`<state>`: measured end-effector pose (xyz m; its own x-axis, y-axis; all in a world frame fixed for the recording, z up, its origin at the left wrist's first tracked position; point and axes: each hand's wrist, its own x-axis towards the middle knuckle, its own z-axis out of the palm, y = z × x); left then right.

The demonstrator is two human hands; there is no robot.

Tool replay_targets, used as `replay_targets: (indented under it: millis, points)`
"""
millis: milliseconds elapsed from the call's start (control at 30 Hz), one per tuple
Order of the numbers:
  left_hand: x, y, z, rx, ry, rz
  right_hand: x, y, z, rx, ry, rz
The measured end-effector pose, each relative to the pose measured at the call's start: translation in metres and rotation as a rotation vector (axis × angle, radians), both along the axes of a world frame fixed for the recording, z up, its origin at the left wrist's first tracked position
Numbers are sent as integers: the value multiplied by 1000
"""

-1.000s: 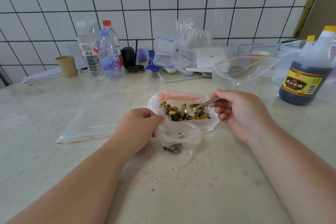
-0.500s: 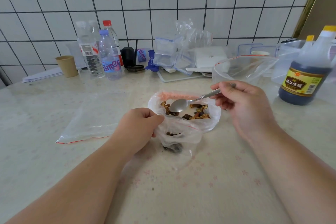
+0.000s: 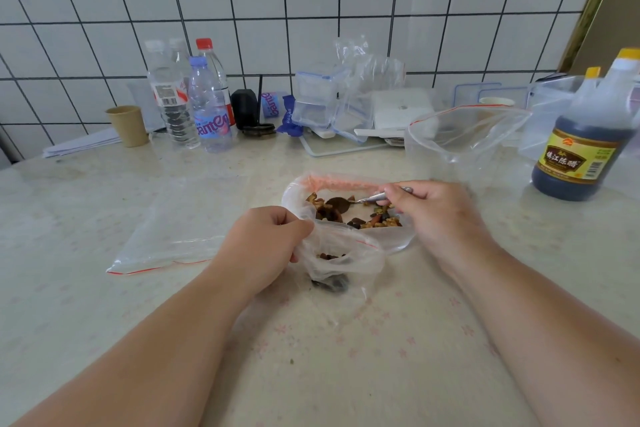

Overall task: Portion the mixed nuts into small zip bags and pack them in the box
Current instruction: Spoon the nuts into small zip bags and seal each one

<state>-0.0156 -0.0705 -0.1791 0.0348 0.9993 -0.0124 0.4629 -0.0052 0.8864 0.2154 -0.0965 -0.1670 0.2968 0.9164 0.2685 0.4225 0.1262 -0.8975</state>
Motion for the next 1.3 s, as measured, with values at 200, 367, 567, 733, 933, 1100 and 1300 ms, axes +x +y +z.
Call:
replay_targets:
  millis: [200,367,567,733,933,1100,1300]
  points:
    - [0,-1,1,-10,-19,0,6,4,3,-19,178,-79]
    - [0,-1,1,-20,-9,-14,4,4,3,-82,208,3]
    - [-1,-1,0,-7,3,-19,9,11,1,-211,377,-23]
    - [-1,-1,1,-5,0,-17,13,16,2,-274,557,-137]
    - [-1,-2,3,-4,-7,-14,14,13,6,-224,655,-143]
    - [-1,-3,5,-5,-10,-18,14,5,16,-167,722,-68]
    - [0,-4,5,-14,-24,-16,6,-8,26,-168,577,49]
